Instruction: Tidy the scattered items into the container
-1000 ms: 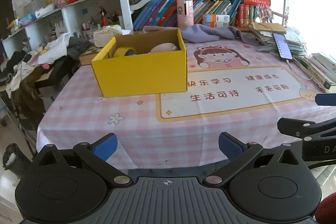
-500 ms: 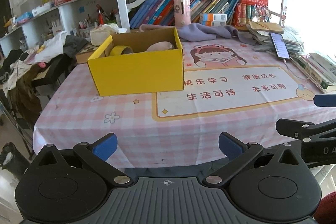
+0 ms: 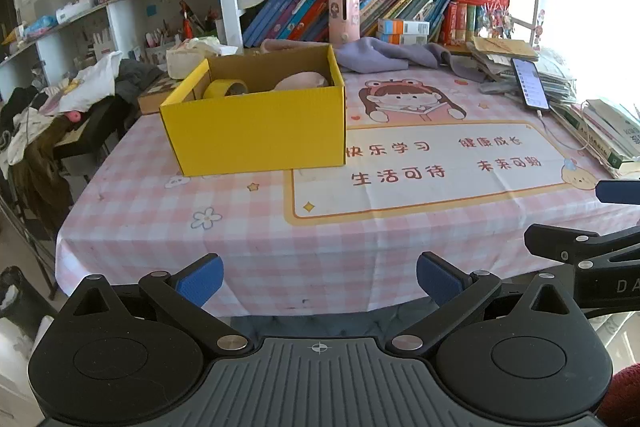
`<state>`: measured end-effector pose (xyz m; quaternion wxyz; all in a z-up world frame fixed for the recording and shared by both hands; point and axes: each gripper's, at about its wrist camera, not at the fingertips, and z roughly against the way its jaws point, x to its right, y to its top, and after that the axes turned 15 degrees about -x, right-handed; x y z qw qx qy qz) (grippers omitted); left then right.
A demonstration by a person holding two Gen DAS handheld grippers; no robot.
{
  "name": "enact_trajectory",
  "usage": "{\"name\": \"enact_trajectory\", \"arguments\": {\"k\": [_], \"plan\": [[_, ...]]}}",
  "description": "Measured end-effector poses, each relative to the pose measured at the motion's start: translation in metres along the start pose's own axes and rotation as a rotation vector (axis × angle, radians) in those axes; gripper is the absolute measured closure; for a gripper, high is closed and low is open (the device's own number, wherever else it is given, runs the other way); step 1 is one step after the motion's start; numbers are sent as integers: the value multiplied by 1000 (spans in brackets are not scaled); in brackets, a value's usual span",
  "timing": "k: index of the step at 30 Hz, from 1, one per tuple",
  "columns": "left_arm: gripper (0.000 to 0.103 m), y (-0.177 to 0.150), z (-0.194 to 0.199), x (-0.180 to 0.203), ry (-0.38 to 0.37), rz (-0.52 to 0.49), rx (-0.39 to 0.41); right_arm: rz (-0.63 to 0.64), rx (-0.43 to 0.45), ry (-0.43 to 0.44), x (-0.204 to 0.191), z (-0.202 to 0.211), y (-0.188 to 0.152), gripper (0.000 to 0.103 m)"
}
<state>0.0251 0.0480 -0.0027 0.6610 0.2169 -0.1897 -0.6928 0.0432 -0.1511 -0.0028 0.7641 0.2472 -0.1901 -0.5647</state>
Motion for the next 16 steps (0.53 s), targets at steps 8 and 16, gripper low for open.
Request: {"name": "enact_trajectory", "arguments": {"k": [8, 16], "plan": [[0, 0, -1, 0, 1, -5, 1, 1, -2, 0, 0, -1, 0, 0], [0, 0, -2, 1, 5, 1, 7, 3, -2, 2, 0, -4, 0, 0]]}}
